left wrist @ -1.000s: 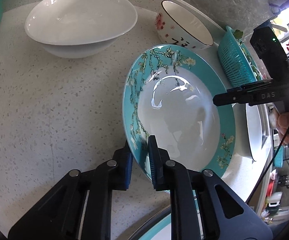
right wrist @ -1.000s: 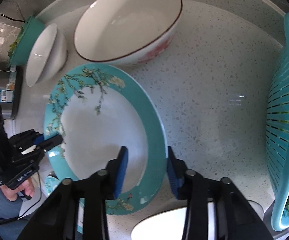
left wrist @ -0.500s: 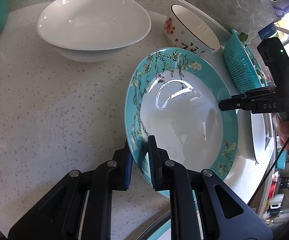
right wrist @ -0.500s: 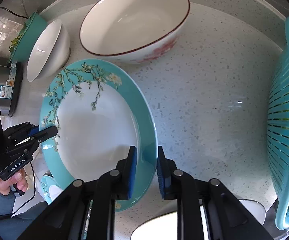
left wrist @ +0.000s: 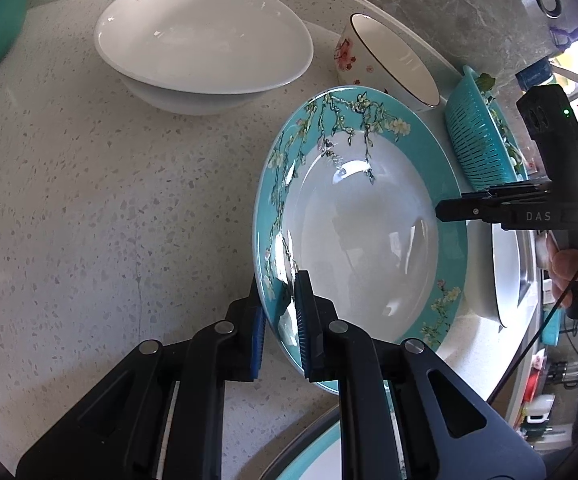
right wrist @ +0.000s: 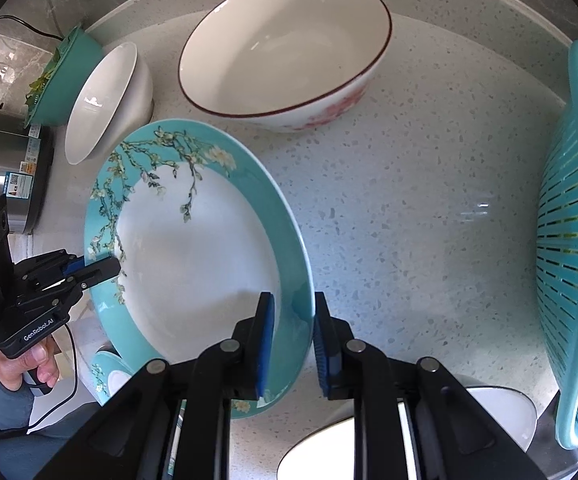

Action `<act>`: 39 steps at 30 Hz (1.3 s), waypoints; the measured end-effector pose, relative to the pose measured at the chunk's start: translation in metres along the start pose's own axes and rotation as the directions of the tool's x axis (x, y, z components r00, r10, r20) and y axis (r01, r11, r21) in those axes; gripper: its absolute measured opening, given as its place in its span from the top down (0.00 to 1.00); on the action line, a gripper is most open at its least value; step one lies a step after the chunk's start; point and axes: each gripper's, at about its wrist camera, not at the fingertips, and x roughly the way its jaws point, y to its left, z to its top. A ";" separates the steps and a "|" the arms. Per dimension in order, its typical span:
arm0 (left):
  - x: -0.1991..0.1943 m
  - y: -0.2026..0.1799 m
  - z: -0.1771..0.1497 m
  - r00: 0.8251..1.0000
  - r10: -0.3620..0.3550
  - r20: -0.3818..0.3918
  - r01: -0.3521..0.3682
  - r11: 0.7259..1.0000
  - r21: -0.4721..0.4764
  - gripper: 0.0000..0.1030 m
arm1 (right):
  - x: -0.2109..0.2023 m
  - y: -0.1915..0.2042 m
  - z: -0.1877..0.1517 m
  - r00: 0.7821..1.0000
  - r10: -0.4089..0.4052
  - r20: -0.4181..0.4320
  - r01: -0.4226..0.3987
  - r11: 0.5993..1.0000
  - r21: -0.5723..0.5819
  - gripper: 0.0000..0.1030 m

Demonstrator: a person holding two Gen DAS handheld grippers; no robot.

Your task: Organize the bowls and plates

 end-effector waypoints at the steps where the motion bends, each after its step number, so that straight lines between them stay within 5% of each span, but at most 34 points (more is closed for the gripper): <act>1: -0.001 0.000 0.000 1.000 -0.002 0.001 0.002 1.000 0.000 0.89 | 0.000 0.000 0.000 1.000 0.000 0.001 0.000 1.000 0.002 0.79; 26: 0.004 0.003 0.000 1.000 0.005 -0.015 -0.005 1.000 -0.011 0.89 | 0.005 -0.006 0.005 1.000 0.005 -0.009 -0.005 0.999 0.036 0.79; 39: 0.005 0.005 -0.003 1.000 -0.005 -0.008 0.005 1.000 -0.017 0.89 | 0.017 0.002 0.001 0.997 -0.003 -0.079 0.005 0.999 0.032 0.67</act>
